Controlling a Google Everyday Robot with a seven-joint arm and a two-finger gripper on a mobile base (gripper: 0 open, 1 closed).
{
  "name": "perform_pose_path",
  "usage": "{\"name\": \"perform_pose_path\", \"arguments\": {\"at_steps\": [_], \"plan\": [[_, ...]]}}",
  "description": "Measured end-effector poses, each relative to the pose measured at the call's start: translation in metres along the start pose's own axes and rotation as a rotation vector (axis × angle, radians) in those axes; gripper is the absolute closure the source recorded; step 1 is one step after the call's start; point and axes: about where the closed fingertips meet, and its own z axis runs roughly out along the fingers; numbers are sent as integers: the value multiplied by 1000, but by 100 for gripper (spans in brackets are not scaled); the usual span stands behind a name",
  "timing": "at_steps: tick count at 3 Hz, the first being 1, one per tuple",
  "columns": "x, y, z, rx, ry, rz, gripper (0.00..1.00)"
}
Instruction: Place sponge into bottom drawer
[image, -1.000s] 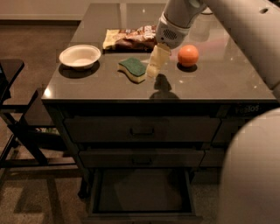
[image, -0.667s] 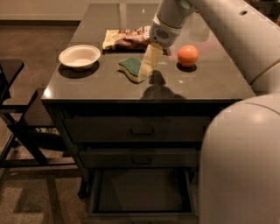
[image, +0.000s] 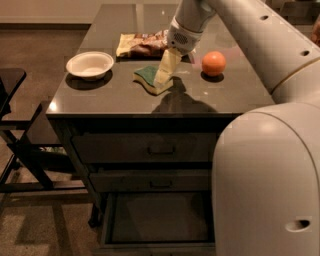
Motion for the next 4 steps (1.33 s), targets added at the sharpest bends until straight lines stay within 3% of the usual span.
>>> {"name": "perform_pose_path", "arguments": {"at_steps": [1, 4], "plan": [[-7, 6, 20, -35, -5, -3, 0], [-9, 0, 60, -136, -32, 82, 0]]}}
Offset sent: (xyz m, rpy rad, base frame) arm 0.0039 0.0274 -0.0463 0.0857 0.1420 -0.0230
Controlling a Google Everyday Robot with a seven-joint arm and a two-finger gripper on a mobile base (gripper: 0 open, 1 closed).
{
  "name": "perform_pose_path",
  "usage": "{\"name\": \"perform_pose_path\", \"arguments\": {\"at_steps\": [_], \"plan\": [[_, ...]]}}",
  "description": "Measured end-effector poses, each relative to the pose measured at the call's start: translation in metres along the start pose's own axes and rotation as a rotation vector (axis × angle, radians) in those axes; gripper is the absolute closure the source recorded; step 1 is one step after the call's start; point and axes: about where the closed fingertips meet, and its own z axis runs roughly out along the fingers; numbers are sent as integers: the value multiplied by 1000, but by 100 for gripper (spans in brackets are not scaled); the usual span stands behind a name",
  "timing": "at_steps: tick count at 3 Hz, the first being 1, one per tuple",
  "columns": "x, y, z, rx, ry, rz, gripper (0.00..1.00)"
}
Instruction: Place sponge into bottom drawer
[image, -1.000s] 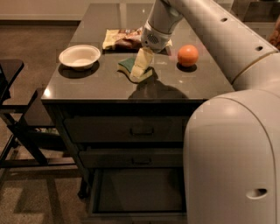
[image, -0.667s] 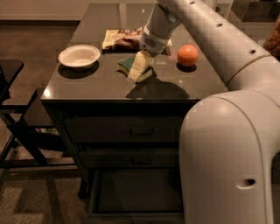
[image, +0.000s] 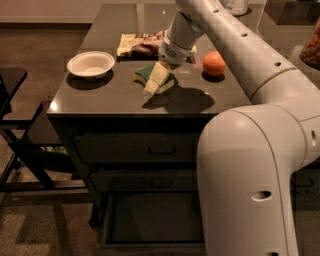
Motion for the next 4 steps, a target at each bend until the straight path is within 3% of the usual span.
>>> {"name": "perform_pose_path", "arguments": {"at_steps": [1, 4], "plan": [[-3, -2, 3, 4, -6, -3, 19], [-3, -2, 3, 4, -6, -3, 88]]}}
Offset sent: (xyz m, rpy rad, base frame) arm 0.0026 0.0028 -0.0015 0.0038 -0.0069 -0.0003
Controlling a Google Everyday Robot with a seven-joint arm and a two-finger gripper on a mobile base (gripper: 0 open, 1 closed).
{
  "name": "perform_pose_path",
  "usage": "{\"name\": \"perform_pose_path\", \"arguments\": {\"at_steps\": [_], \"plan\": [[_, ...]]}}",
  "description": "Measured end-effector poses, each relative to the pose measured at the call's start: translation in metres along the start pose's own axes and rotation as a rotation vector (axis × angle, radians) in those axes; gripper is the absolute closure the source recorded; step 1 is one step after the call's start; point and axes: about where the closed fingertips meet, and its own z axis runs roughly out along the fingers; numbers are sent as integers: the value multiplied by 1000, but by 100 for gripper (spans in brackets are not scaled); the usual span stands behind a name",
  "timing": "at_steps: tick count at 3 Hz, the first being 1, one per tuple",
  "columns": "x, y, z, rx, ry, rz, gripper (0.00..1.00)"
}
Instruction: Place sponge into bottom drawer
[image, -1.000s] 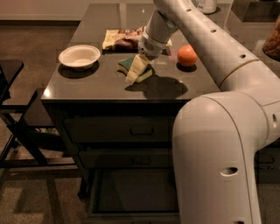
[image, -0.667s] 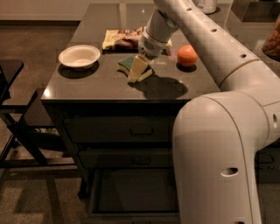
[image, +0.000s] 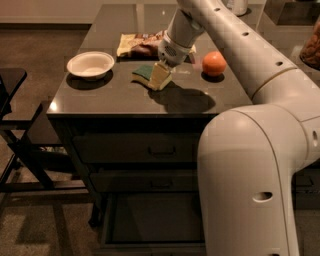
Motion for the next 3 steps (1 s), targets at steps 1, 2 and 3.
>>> {"name": "perform_pose_path", "arguments": {"at_steps": [1, 2, 3], "plan": [[0, 0, 0, 0, 0, 0, 100], [-4, 1, -8, 0, 0, 0, 100], [-4, 1, -9, 1, 0, 0, 100]]}}
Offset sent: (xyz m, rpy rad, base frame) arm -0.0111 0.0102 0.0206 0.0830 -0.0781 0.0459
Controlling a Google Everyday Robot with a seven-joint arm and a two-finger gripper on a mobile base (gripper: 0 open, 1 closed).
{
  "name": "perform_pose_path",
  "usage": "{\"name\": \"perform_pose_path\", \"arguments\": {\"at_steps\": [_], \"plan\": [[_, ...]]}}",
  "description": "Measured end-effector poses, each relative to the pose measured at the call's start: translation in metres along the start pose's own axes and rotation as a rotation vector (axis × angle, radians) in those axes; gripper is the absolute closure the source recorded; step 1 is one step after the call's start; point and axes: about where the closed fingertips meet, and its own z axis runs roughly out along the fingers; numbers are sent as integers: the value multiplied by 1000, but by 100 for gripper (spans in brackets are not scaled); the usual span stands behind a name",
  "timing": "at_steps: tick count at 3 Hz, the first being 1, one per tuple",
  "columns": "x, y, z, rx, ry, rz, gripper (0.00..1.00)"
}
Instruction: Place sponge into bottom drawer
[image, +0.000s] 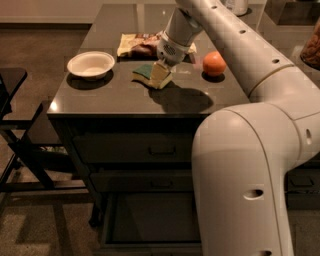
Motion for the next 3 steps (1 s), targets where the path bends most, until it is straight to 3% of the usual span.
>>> {"name": "perform_pose_path", "arguments": {"at_steps": [1, 2, 3], "plan": [[9, 8, -18, 45, -48, -6, 100], [44, 56, -18, 44, -78, -34, 100], [44, 56, -18, 45, -77, -36, 100]]}}
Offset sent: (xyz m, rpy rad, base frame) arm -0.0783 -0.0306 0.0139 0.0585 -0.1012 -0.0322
